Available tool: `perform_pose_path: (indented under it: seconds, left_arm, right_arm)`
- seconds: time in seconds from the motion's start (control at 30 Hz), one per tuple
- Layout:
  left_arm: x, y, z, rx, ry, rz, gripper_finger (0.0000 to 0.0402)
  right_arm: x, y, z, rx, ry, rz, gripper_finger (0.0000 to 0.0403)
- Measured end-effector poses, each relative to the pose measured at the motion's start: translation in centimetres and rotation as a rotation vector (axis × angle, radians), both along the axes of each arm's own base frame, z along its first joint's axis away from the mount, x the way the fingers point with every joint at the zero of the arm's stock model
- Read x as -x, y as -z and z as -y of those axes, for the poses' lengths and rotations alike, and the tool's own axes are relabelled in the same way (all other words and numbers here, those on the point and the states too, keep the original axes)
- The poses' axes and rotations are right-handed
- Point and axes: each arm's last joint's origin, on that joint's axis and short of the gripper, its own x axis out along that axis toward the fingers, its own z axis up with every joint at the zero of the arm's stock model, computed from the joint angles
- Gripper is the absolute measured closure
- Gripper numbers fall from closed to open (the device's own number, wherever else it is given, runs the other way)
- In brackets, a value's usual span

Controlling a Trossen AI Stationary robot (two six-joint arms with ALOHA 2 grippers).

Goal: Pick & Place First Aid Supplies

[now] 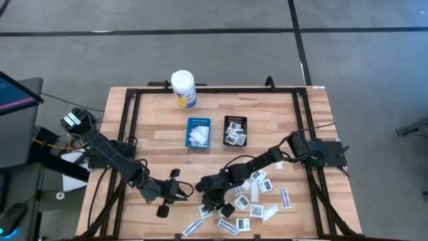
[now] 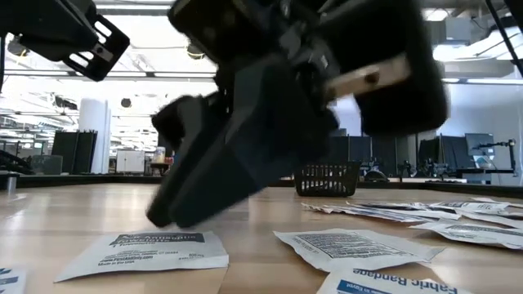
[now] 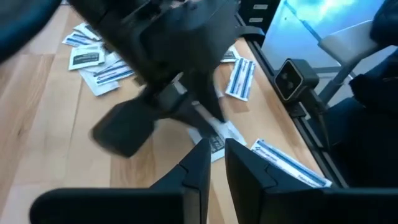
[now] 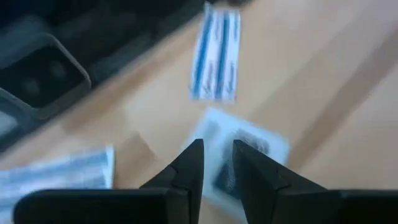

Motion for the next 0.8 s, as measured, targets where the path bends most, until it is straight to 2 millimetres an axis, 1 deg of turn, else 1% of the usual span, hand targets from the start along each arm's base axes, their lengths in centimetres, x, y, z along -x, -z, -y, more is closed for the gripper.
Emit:
perform_pose_path:
  seconds: [0.33, 0.43, 0.5, 0.7, 0.8]
  left_arm:
    - [0.0, 0.1, -0.1, -0.005, -0.003, -0.006, 0.0353]
    - [0.0, 0.1, -0.1, -0.007, -0.004, -0.007, 0.0353]
    - [0.0, 0.1, -0.1, -0.009, -0.006, -0.007, 0.0353]
    - [0.0, 0.2, -0.1, -0.019, -0.007, -0.018, 0.0353]
    - [0.0, 0.3, -0.2, -0.024, -0.007, -0.024, 0.0353]
  right_arm:
    - [0.3, 0.5, 2.1, 0.228, 0.162, -0.088, 0.0324]
    - [0.8, -0.4, 2.9, 0.277, 0.193, -0.128, 0.0324]
    - [1.2, -1.3, 3.5, 0.303, 0.210, -0.154, 0.0324]
    - [3.2, -4.0, 5.4, 0.496, 0.321, -0.247, 0.0324]
    - [3.5, -5.2, 5.7, 0.498, 0.368, -0.253, 0.0324]
